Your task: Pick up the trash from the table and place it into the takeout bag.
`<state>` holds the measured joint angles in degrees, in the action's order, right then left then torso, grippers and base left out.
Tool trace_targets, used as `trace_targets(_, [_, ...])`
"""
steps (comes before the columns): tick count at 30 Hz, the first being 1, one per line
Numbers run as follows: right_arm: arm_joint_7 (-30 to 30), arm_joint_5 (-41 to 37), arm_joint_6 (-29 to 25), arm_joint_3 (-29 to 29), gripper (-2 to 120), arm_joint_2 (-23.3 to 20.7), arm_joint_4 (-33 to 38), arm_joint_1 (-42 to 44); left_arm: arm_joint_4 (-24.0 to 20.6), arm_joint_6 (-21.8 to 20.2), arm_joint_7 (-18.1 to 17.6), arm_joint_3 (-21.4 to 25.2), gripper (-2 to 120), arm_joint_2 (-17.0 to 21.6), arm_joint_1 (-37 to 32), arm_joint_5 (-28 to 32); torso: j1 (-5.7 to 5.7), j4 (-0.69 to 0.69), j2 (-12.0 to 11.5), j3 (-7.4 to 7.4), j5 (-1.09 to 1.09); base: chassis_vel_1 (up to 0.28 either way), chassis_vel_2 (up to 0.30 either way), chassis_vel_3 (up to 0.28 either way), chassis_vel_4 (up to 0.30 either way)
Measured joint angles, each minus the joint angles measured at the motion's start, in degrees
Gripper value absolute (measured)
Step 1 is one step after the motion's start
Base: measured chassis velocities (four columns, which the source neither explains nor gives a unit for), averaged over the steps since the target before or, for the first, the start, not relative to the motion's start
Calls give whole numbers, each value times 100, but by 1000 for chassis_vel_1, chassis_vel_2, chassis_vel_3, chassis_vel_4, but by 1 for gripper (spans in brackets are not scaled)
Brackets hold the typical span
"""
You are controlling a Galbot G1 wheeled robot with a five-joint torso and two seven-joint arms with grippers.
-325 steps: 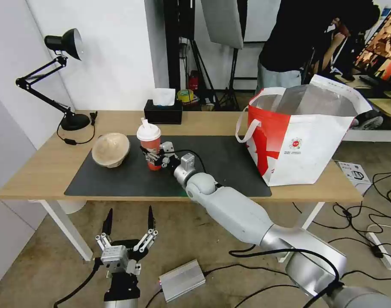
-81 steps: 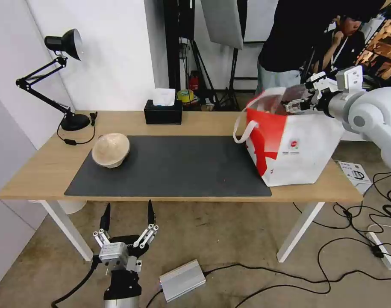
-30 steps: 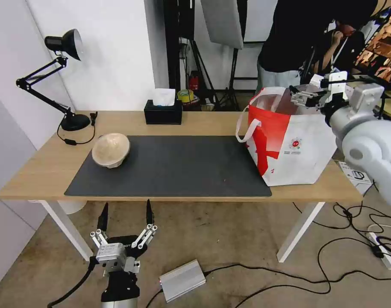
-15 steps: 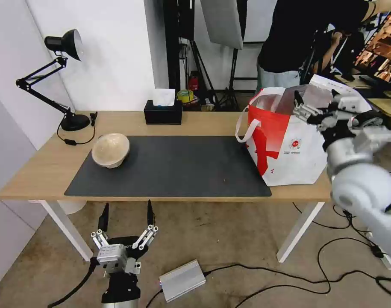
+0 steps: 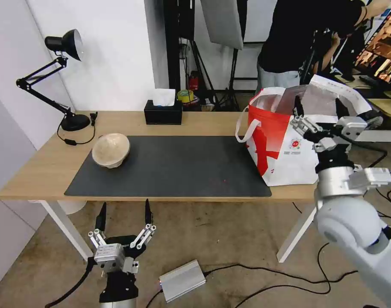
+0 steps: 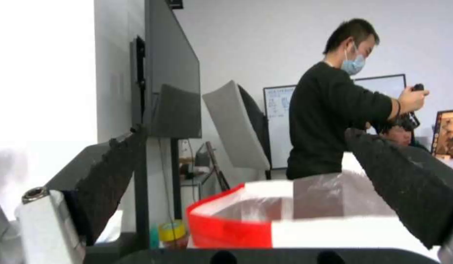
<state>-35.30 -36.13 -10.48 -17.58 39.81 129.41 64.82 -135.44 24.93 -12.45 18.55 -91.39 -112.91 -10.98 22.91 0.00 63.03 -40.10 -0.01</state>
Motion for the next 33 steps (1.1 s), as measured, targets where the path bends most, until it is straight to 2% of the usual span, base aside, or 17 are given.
trace_targets(17, [-19,1088,89,-173,100,546,521,1550,5,-26,21,-7,100,6,70,88,0,1,0,0,0,0,0,0,0])
trace_targets(33, [-345,1991,297,115,100,957,637,2723,56,-33,31,-62,100,8,70,71,0,0,-1,0,0,0,0,0,0])
